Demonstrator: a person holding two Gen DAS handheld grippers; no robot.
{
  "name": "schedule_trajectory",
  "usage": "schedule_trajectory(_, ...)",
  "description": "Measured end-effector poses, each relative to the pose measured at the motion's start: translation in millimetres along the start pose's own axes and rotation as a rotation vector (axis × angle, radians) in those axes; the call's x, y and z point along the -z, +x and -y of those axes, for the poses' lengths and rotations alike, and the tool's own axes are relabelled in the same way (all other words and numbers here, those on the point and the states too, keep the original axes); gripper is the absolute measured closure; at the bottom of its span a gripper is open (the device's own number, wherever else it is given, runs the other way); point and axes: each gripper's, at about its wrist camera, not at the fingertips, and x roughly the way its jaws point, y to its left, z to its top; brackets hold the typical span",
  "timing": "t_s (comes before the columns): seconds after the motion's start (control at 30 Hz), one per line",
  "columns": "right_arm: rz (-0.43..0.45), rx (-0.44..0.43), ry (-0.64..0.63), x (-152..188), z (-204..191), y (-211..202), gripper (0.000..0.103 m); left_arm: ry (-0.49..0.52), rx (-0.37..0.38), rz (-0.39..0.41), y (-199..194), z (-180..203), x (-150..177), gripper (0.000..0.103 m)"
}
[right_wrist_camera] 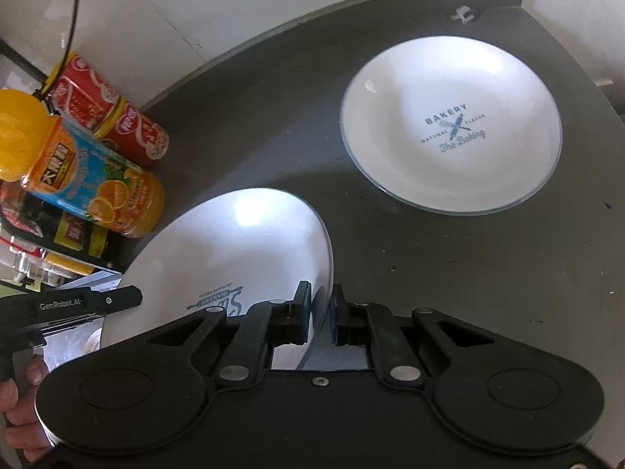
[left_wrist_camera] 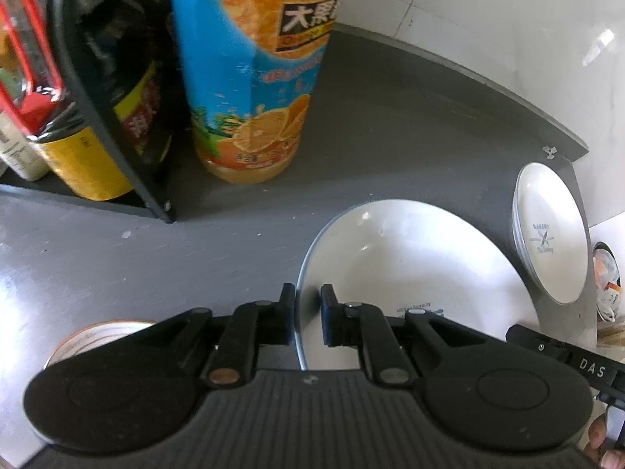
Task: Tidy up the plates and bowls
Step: 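Lift the 'Sweet' plate with both grippers and carry it over the flower-patterned plate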
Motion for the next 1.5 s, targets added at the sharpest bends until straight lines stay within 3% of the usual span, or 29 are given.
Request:
schedule_trajectory(0.5,0.03,-0.088,-0.116,11.8,-32.0,-27.7,0.094,-0.072,-0.002,0.068,-44.1,-19.5,16.2,0.092)
schedule_trajectory(0.83,-0.001,-0.135,-0.217,23.4,-69.3,-24.9,0.094,-0.147,-0.031,0.106,-77.6,-59.1,37.5,0.092)
schedule_trajectory(1.5,-0.093,-0.158,-0.355,58.5,-116.9,-6.3,0.093,-0.29,-0.093,0.094,-90.2,-123.4,77.5,0.092)
